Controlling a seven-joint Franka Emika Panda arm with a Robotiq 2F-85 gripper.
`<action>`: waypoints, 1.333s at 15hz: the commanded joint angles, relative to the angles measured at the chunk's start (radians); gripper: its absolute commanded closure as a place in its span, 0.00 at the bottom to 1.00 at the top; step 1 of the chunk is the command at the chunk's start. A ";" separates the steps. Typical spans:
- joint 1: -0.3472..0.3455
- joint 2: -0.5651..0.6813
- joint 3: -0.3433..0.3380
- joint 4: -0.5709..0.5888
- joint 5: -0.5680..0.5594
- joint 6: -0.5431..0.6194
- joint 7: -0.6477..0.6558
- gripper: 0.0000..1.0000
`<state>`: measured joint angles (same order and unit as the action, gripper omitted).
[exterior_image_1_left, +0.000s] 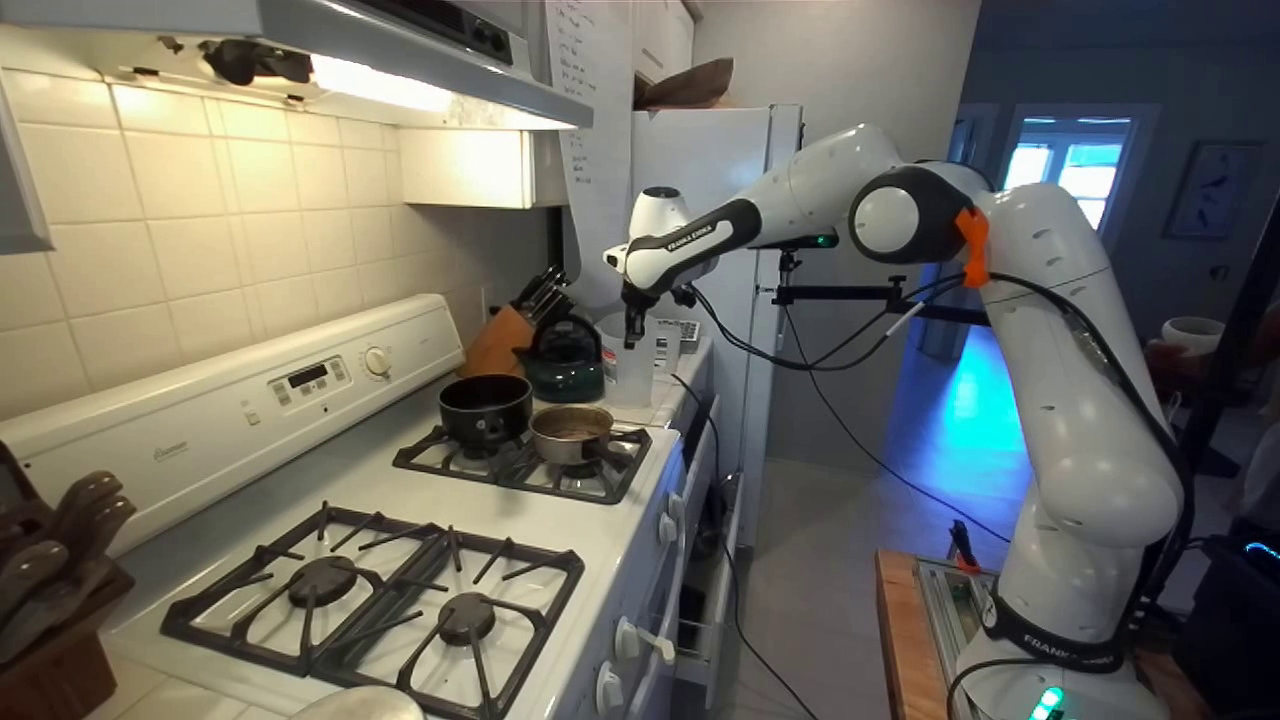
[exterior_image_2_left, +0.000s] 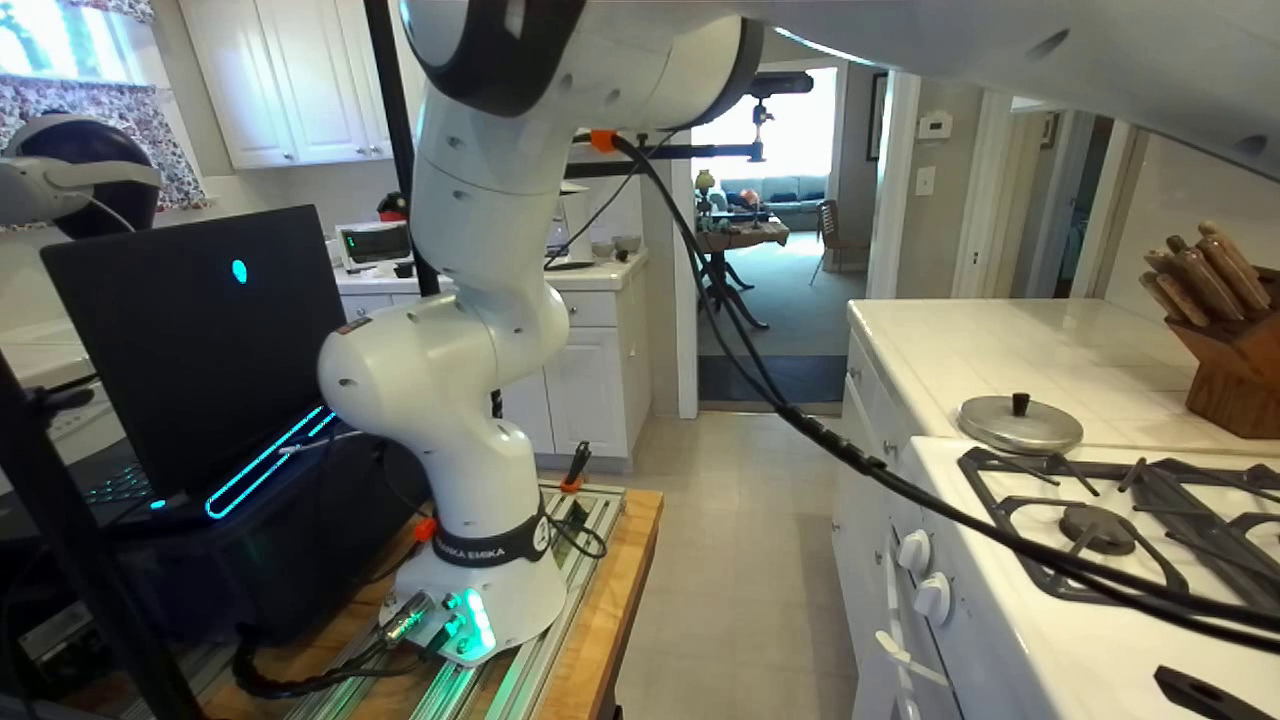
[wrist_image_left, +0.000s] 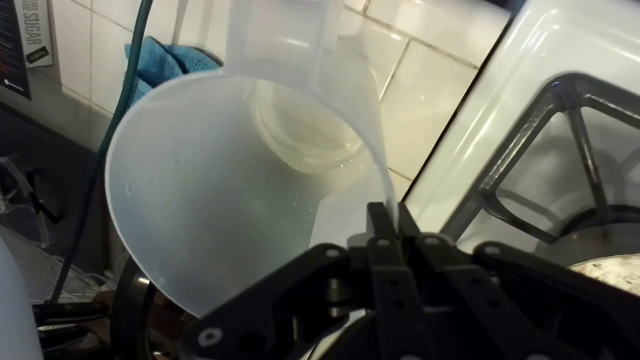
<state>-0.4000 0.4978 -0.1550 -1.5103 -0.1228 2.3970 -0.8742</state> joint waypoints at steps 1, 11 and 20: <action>-0.014 0.016 0.013 0.049 0.026 -0.035 -0.014 0.99; 0.023 -0.027 0.000 0.061 0.004 -0.151 0.071 0.99; 0.062 -0.090 0.006 0.031 -0.009 -0.216 0.072 0.99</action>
<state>-0.3503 0.4557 -0.1546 -1.4621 -0.1202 2.2273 -0.8062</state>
